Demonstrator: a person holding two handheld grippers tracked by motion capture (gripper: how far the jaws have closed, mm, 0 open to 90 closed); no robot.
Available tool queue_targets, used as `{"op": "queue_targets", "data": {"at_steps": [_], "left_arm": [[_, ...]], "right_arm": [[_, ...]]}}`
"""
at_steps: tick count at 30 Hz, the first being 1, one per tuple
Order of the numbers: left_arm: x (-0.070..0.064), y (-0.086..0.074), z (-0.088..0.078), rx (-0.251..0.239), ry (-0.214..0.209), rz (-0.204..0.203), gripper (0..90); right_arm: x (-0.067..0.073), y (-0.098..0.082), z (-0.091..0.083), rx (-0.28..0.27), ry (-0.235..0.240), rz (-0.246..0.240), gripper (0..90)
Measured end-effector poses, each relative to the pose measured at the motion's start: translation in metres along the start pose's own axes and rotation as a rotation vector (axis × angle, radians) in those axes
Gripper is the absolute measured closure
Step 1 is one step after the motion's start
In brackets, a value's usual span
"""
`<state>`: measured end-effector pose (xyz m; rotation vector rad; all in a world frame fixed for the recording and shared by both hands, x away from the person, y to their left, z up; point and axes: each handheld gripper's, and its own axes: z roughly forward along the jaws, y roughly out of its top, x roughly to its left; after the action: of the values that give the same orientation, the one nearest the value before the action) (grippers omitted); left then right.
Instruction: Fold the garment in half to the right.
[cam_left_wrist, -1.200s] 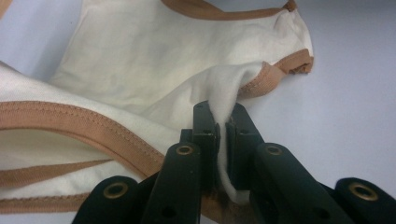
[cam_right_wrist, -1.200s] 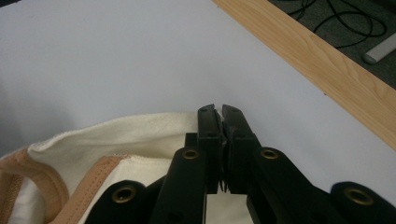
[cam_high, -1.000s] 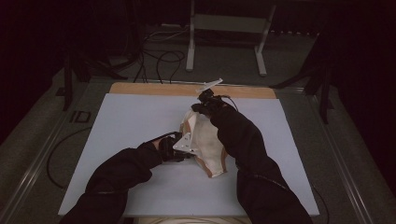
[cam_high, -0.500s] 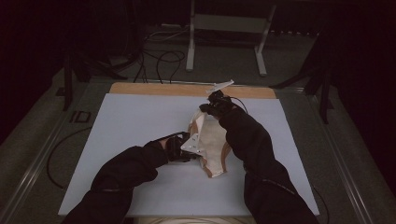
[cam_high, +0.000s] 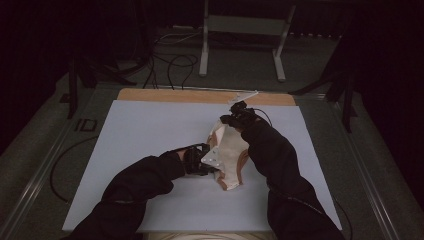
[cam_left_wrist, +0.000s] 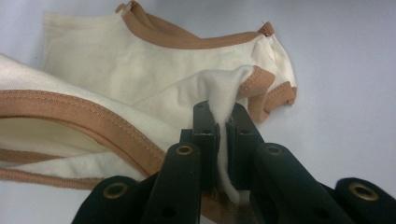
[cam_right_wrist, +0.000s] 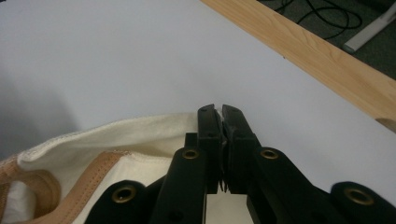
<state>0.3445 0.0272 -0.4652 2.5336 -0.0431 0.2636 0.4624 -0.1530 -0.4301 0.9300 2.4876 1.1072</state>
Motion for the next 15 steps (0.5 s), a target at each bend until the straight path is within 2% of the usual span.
{"op": "queue_targets", "data": {"at_steps": [15], "left_arm": [[0.001,0.016,0.022,0.018,-0.033,-0.01,84.6]], "right_arm": [[-0.017,-0.023,-0.005,-0.001,-0.01,0.043,87.6]]}}
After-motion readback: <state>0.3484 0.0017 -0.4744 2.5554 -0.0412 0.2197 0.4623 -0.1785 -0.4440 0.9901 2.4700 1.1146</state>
